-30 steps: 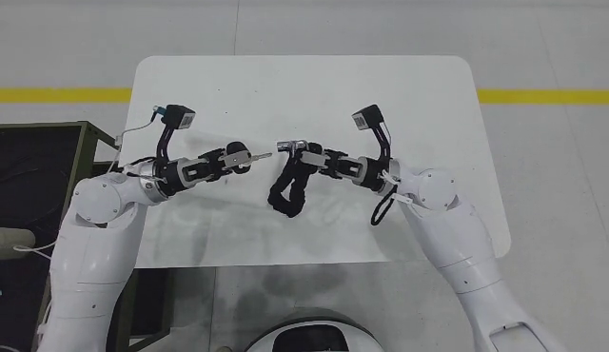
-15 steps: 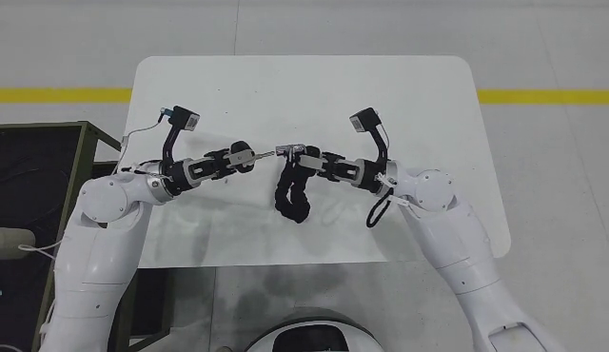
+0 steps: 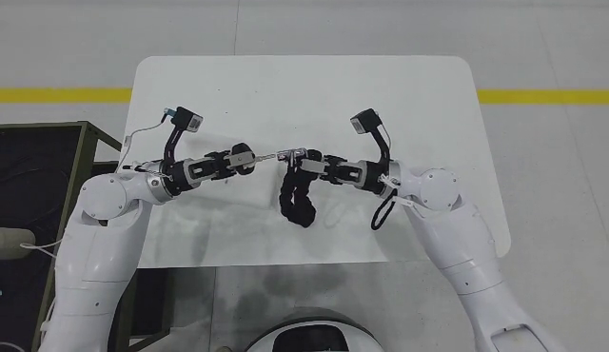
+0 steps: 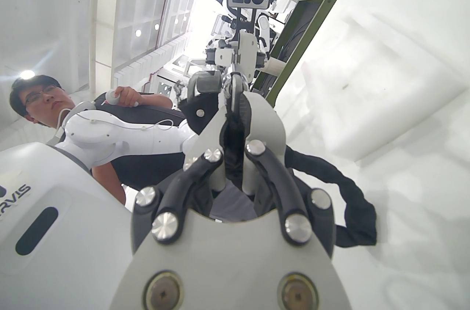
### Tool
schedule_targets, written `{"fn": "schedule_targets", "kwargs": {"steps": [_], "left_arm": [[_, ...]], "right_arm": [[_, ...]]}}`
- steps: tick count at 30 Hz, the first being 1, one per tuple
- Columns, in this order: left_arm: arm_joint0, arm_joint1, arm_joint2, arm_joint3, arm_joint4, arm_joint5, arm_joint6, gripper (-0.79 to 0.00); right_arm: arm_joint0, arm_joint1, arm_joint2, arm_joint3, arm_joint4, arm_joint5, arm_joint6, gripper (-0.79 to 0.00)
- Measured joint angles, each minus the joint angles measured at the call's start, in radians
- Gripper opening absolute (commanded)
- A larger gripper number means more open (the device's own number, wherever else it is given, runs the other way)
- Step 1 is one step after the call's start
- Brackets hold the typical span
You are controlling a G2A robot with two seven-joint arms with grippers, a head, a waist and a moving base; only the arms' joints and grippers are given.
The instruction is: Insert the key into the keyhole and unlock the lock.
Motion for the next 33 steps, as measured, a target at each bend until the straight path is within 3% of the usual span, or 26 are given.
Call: {"fn": "schedule_targets", "kwargs": {"steps": [33], "left_arm": [[-0.007,0.0,0.03,-0.005,0.019,0.002,-0.013,-0.785]], "right_arm": [[0.016,-0.007,-0.023,0.004,-0.018,0.021,0.024,-0.785]]}}
